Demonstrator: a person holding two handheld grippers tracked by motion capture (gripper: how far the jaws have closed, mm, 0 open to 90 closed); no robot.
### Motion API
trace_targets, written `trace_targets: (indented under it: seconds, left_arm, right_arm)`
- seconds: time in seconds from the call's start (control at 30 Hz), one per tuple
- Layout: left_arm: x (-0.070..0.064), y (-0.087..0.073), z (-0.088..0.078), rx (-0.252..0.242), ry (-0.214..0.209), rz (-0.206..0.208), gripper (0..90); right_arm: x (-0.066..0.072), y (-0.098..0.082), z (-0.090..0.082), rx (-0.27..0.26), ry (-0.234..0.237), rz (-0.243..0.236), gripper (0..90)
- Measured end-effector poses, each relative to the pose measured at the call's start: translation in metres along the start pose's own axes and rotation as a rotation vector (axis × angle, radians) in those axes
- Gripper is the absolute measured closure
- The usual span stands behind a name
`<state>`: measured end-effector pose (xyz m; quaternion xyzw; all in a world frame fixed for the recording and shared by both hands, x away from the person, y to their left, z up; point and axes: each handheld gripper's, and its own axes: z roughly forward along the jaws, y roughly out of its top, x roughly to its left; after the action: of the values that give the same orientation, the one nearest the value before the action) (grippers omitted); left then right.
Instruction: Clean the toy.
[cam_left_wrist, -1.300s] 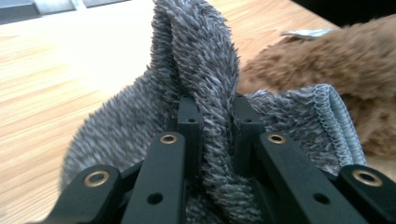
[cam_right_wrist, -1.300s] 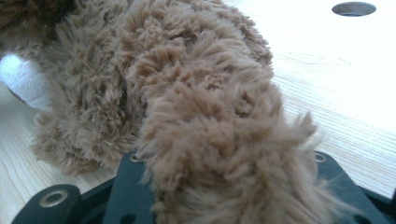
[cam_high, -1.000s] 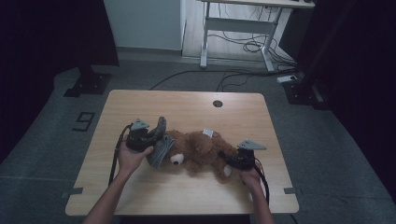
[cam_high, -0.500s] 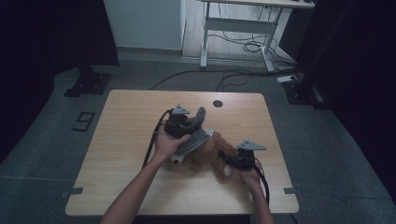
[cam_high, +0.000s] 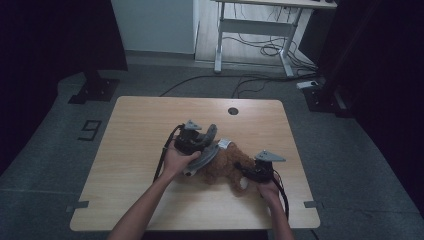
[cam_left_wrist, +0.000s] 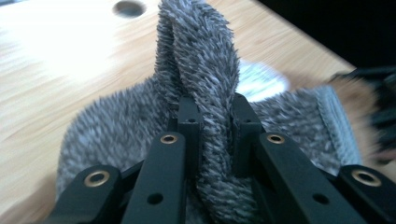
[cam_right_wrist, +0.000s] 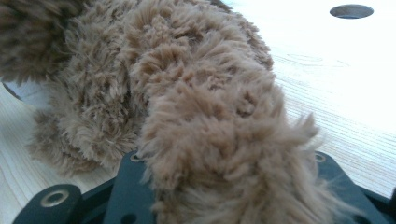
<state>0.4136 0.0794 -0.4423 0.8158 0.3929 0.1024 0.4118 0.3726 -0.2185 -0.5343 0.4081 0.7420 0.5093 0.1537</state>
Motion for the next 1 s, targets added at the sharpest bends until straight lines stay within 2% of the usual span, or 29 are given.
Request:
trace_targets:
  seconds: [0.03, 0.07, 0.13, 0.2, 0.23, 0.27, 0.4, 0.57, 0.63, 0.67, 0.7, 0.73, 0.77, 0.8, 0.87, 0.93, 0.97, 1.0]
  left_arm:
    - [0.012, -0.009, -0.008, 0.004, -0.002, -0.013, 77.8]
    - [0.012, -0.009, -0.008, 0.004, -0.002, -0.013, 77.8]
    - [0.021, -0.016, -0.019, -0.008, -0.019, -0.035, 77.8]
    - [0.026, -0.019, -0.033, -0.017, 0.006, -0.025, 77.8]
    - [0.026, -0.019, -0.033, -0.017, 0.006, -0.025, 77.8]
    - [0.029, -0.019, -0.04, -0.015, 0.025, -0.023, 77.7]
    - [0.031, -0.015, -0.044, -0.012, 0.05, -0.019, 77.7]
    - [0.03, -0.007, -0.043, -0.011, 0.055, -0.013, 77.6]
    - [0.026, 0.004, -0.041, -0.028, 0.05, -0.006, 77.6]
    - [0.026, 0.004, -0.041, -0.028, 0.05, -0.006, 77.6]
    - [0.019, 0.015, -0.038, -0.044, 0.034, 0.006, 77.6]
    - [0.019, 0.015, -0.038, -0.044, 0.034, 0.006, 77.6]
    - [0.009, 0.028, -0.032, -0.064, 0.009, 0.017, 77.6]
    - [0.009, 0.028, -0.032, -0.064, 0.009, 0.017, 77.6]
    - [-0.004, 0.04, -0.025, -0.076, -0.032, 0.027, 77.6]
    - [-0.018, 0.052, -0.014, -0.073, -0.054, 0.043, 77.5]
    - [-0.032, 0.06, -0.001, -0.058, -0.072, 0.067, 77.5]
    - [-0.032, 0.06, -0.001, -0.058, -0.072, 0.067, 77.5]
  right_arm:
    - [0.0, 0.0, 0.0, 0.0, 0.002, 0.002, 58.2]
    - [0.0, 0.0, 0.0, 0.0, 0.002, 0.002, 58.2]
    - [0.001, 0.0, 0.0, -0.002, 0.012, -0.007, 58.2]
    - [0.003, 0.0, 0.0, -0.001, 0.013, -0.011, 58.2]
    - [0.003, 0.0, 0.0, -0.001, 0.013, -0.011, 58.2]
    - [0.003, 0.0, 0.0, 0.0, 0.011, -0.006, 58.2]
    - [0.003, 0.0, 0.0, 0.0, 0.015, -0.006, 58.2]
    - [0.003, 0.0, 0.0, 0.0, 0.021, -0.01, 58.1]
    - [0.002, 0.0, 0.0, -0.001, 0.021, -0.01, 58.2]
    - [0.002, 0.0, 0.0, -0.001, 0.021, -0.01, 58.2]
    - [0.003, 0.001, 0.0, 0.001, 0.02, -0.015, 58.1]
    - [0.003, 0.001, 0.0, 0.001, 0.02, -0.015, 58.1]
    - [0.003, 0.001, 0.0, 0.001, 0.019, -0.016, 58.2]
    - [0.003, 0.001, 0.0, 0.001, 0.019, -0.016, 58.2]
    - [0.003, 0.001, 0.0, 0.0, 0.018, -0.014, 58.2]
    - [0.003, 0.001, 0.0, 0.0, 0.019, -0.01, 58.2]
    - [0.003, 0.0, 0.0, 0.0, 0.016, -0.013, 58.2]
    - [0.003, 0.0, 0.0, 0.0, 0.016, -0.013, 58.2]
